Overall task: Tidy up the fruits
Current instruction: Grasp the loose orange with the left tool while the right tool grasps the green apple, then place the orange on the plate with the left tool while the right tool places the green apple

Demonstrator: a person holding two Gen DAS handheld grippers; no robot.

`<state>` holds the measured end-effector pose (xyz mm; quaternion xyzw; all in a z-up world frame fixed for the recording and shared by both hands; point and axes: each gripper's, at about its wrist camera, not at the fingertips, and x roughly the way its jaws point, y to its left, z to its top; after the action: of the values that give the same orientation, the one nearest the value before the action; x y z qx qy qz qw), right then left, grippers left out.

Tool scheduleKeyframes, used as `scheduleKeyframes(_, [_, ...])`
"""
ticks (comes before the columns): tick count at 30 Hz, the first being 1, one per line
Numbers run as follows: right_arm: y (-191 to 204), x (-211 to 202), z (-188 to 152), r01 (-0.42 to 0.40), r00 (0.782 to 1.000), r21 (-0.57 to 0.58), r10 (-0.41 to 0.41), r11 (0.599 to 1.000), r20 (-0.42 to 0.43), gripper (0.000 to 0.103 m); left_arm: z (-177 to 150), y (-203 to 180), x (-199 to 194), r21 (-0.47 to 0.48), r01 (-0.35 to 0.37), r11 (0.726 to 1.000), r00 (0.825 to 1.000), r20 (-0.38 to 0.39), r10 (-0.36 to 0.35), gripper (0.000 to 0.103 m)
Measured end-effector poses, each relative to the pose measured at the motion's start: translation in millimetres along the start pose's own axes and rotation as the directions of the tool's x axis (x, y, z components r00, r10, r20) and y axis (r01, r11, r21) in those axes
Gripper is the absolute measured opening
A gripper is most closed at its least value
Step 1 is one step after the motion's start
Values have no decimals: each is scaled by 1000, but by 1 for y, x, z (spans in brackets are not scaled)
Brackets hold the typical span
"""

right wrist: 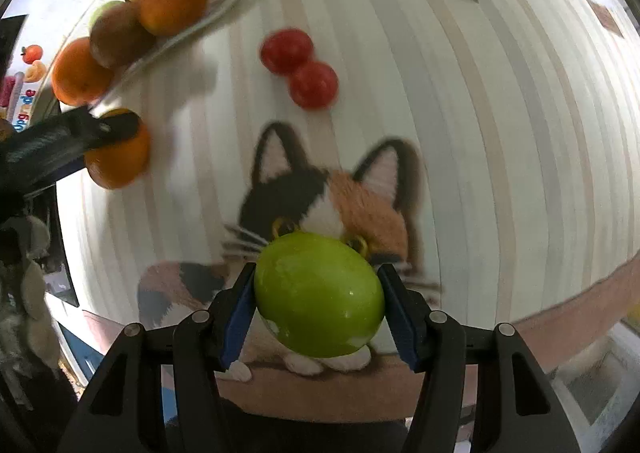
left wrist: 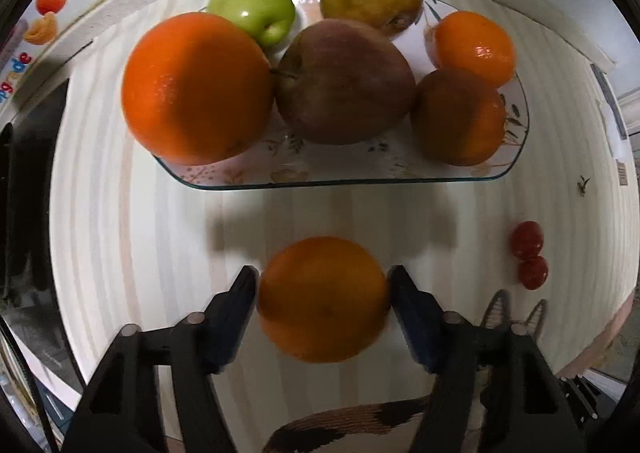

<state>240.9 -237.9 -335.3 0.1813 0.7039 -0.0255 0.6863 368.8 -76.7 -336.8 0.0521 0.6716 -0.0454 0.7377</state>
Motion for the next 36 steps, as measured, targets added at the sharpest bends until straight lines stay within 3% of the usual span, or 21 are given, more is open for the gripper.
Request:
scheduleKeyframes(10, [20, 5, 17, 16, 999, -80, -13, 997, 37, 63, -68, 1, -3, -26, -10, 1000, 999, -32, 9, 64])
scheduleKeyframes(19, [5, -11, 23, -16, 999, -88, 20, 996, 44, 67, -89, 4, -5, -67, -16, 998, 1000, -7, 15, 64])
scheduleKeyframes(30, [4, -7, 14, -70, 994, -96, 78, 993, 78, 62, -71, 14, -9, -73, -11, 997, 1000, -2, 11, 64])
scheduleKeyframes(36, [7, -31, 26, -125, 984, -91, 135, 988, 115, 62, -57, 16, -42, -77, 35, 996, 999, 42, -32, 64])
